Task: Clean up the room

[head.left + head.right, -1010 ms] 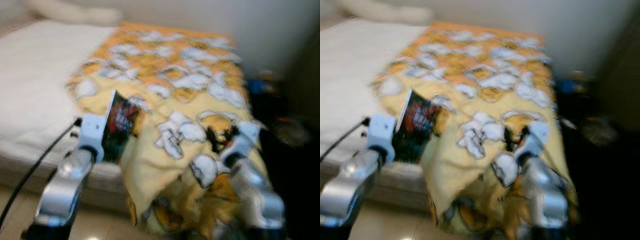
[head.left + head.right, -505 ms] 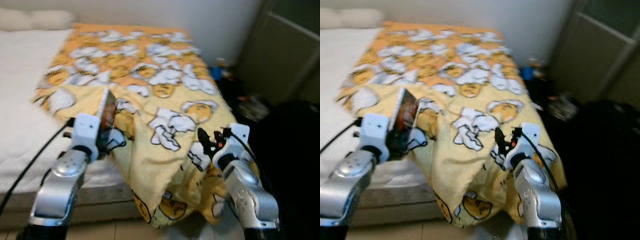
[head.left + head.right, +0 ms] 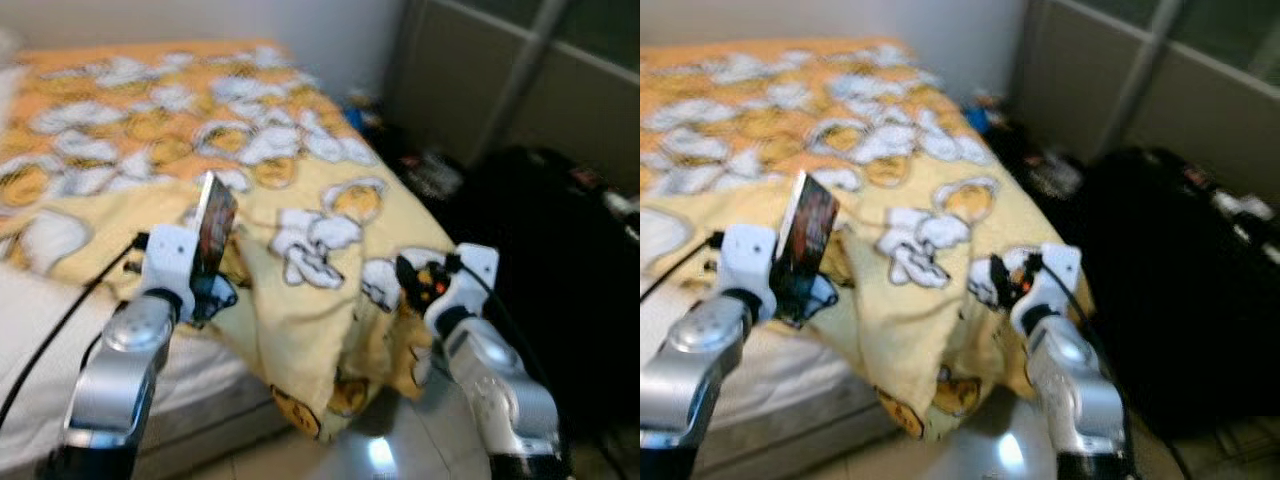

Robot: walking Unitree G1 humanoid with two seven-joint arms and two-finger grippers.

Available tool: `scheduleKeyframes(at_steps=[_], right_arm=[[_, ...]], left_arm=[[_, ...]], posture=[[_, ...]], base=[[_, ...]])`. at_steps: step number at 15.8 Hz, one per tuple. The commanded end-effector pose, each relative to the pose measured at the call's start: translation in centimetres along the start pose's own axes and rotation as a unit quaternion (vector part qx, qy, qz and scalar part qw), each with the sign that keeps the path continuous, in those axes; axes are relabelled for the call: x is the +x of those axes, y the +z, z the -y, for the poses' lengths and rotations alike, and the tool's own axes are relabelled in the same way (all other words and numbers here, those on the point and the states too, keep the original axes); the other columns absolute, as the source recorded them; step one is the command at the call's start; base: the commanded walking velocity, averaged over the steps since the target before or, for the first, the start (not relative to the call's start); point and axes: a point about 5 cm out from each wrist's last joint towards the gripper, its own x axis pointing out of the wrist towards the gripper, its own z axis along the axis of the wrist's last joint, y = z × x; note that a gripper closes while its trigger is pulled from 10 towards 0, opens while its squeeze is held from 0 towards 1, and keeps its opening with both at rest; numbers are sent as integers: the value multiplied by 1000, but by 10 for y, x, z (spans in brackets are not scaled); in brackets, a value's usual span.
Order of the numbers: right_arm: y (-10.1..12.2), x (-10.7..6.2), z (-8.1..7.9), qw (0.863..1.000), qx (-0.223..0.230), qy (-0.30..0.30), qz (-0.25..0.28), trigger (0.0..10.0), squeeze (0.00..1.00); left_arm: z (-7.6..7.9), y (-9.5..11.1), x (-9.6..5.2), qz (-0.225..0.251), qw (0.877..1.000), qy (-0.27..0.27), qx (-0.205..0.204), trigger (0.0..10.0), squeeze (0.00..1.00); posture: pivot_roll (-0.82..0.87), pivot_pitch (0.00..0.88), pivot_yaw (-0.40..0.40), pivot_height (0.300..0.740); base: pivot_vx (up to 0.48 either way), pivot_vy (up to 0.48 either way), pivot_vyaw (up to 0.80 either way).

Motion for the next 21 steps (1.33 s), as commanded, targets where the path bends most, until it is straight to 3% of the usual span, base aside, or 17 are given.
scheduleKeyframes(at_steps=[1, 5, 11, 16, 21], right_arm=[[2, -1, 3, 1000, -4, -9, 1, 10000, 0], [-2, 0, 1, 999, -39, -3, -14, 10000, 0], [0, -1, 6, 998, -53, -11, -10, 10000, 0], [4, -3, 13, 996, -92, -1, -10, 10000, 0], [2, -5, 10, 994, -106, 2, -8, 10000, 0]], left_arm=[[5, 10, -1, 23, 1000, -10, 7, 10000, 0], [2, 11, 0, 25, 1000, -13, 11, 10000, 0], [4, 6, -2, 19, 1000, -20, 10, 10000, 0], [2, 4, -4, 16, 1000, -18, 12, 10000, 0], [3, 1, -5, 12, 1000, -21, 14, 10000, 0]], posture=[[-19, 0, -37, 740], [-17, 0, -48, 740], [-20, 0, -46, 740], [-22, 0, -44, 740], [-26, 0, -46, 740]], base=[[0, 405, 0], [0, 408, 0], [0, 409, 0], [0, 407, 0], [0, 408, 0]])
